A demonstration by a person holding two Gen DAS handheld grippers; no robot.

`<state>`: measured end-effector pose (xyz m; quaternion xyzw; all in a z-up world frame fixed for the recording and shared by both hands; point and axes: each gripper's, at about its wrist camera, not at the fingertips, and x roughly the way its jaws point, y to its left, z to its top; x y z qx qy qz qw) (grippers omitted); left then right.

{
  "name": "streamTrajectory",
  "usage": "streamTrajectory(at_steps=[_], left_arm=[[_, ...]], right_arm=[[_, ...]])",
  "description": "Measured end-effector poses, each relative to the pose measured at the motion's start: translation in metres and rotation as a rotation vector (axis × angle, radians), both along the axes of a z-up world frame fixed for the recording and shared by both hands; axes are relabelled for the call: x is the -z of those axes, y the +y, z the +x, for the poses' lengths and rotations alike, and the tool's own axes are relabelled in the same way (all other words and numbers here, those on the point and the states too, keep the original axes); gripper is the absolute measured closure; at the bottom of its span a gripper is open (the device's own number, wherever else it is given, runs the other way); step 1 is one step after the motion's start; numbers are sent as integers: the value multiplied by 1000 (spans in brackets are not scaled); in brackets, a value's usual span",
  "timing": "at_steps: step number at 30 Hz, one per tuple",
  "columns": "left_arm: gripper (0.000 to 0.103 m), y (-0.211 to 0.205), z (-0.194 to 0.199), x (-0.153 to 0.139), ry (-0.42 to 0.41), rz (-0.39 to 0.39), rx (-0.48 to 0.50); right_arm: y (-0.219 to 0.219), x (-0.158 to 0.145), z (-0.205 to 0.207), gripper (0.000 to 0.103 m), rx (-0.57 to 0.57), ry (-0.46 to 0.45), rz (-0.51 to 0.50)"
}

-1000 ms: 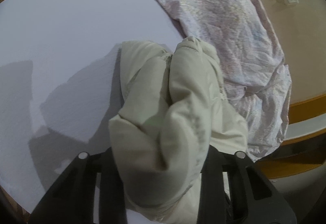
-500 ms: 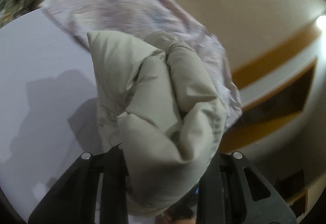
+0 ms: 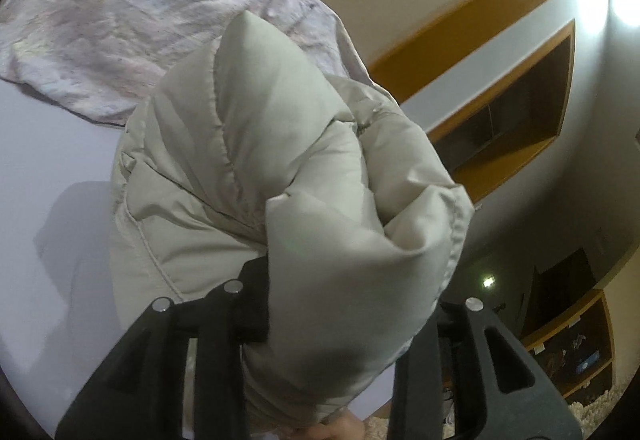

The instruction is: Fold large clothes

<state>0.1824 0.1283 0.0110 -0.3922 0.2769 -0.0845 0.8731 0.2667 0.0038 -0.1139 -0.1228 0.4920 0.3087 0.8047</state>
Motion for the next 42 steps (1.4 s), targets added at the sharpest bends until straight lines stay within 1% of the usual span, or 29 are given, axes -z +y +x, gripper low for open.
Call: streamTrajectory(at_steps=[3, 8, 12, 17, 21, 23, 24, 25, 26, 27, 28, 29, 32, 36, 38, 40, 42], left_arm=[[69, -12, 10, 0, 7, 4, 13], [68, -36, 28, 3, 21, 11, 44], [66, -60, 32, 4, 32, 25, 85], [62, -96, 52, 12, 68, 45, 168], [58, -126, 69, 24, 112, 55, 244], [55, -144, 78, 31, 149, 70, 297], [49, -149, 81, 33, 161, 72, 315], [38, -155, 83, 36, 174, 61, 347], [31, -158, 84, 37, 179, 31, 378], [21, -159, 86, 38, 183, 11, 395], [15, -160, 85, 37, 184, 0, 414], [13, -160, 84, 35, 183, 6, 426], [10, -151, 77, 26, 166, 17, 427], [8, -125, 54, 10, 138, -1, 392], [7, -111, 42, 2, 123, 10, 353], [7, -91, 32, -3, 119, 40, 286], [7, -69, 27, 2, 150, 72, 211]], right_arm=[[-31, -15, -2, 61, 14, 11, 60], [-93, -36, -5, 61, 109, 6, 148], [-132, -39, -8, 61, 189, 18, 158], [-175, -35, -9, 61, 309, 61, 196], [-190, -34, -15, 61, 339, 73, 205], [-194, -33, -20, 61, 343, 66, 197], [-195, -33, -21, 61, 347, 64, 188], [-194, -32, -19, 61, 347, 68, 189], [-201, -32, -27, 61, 358, 73, 196], [-203, -31, -26, 61, 364, 75, 199], [-205, -31, -28, 61, 369, 78, 202], [-206, -31, -28, 61, 375, 80, 206], [-206, -31, -24, 61, 375, 82, 202], [-202, -29, -26, 61, 373, 80, 193], [-202, -28, -26, 61, 375, 83, 192], [-203, -27, -24, 61, 377, 85, 193], [-203, -27, -24, 61, 382, 86, 193]])
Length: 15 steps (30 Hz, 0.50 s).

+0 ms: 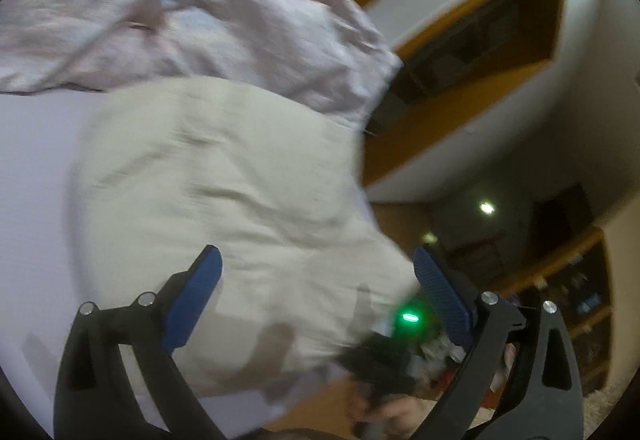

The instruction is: Fold large clothes

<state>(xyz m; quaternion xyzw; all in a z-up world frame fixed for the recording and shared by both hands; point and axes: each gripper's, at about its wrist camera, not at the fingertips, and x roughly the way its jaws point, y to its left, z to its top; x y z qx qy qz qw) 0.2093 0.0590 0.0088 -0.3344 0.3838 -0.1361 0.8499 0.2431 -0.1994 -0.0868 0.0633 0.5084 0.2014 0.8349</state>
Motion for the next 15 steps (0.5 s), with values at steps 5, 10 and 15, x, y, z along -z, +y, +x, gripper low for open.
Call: streamTrajectory(at_steps=[5, 10, 15], left_arm=[[7, 37, 0, 28, 76, 65, -122], [8, 45, 2, 47, 126, 122, -164], [8, 29, 13, 69, 186, 161, -156]], right_arm=[[-6, -5, 1, 61, 23, -9, -3], [-27, -15, 3, 60, 94, -30, -12], [-62, -41, 9, 60, 201, -74, 14]])
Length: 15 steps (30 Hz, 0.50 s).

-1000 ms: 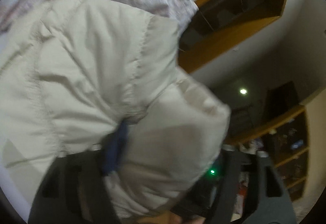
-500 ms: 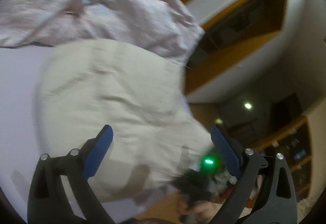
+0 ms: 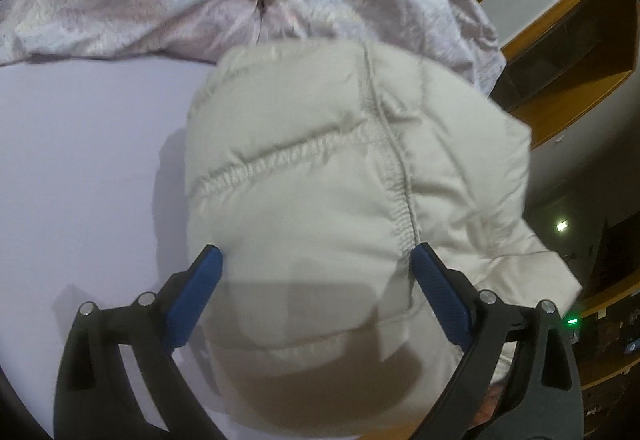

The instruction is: Fold large clothes

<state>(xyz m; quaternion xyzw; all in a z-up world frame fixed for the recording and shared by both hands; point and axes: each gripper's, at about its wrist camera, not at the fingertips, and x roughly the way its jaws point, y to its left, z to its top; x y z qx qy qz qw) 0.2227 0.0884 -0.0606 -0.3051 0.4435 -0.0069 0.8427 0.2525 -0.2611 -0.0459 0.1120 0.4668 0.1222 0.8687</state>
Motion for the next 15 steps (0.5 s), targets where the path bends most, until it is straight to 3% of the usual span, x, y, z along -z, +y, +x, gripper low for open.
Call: streamTrajectory(at_steps=[4, 8, 11, 15], left_arm=[[8, -17, 11, 9, 4, -11, 3], [7, -44, 22, 17, 13, 24, 41], [6, -49, 25, 15, 17, 50, 43], [6, -36, 21, 9, 7, 17, 14]], right_arm=[[-17, -44, 2, 60, 36, -89, 61], [-4, -97, 3, 60, -55, -201, 133], [23, -111, 11, 60, -171, -208, 156], [70, -103, 23, 61, -300, -163, 122]])
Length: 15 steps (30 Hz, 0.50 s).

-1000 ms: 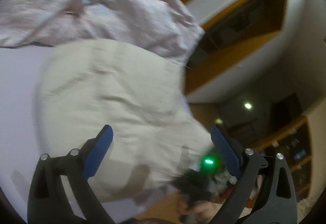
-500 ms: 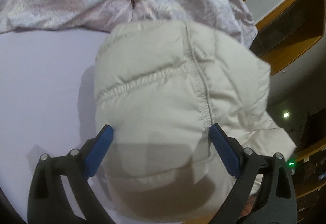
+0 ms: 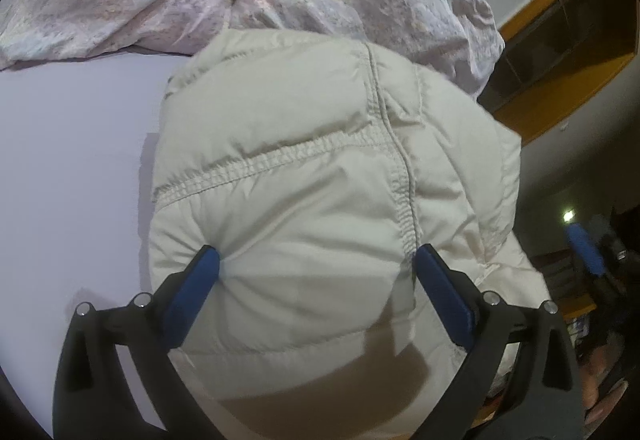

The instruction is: Fold large clothes

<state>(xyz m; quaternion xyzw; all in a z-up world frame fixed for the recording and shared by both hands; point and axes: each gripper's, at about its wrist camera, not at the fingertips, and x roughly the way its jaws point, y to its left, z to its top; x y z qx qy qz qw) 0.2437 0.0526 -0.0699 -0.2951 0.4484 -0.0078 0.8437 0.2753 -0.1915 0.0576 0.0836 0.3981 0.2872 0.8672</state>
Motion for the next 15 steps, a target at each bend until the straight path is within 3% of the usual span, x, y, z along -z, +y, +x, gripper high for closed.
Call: streamTrajectory(at_steps=[3, 7, 15], left_arm=[[6, 11, -4, -8, -15, -15, -25], [6, 24, -5, -22, -47, 45, -53], [6, 39, 15, -25, -34, 144, -84]], right_arm=[[26, 12, 8, 61, -52, 15, -44], [44, 16, 16, 61, -77, 29, -54], [71, 12, 31, 61, -92, -52, -144]])
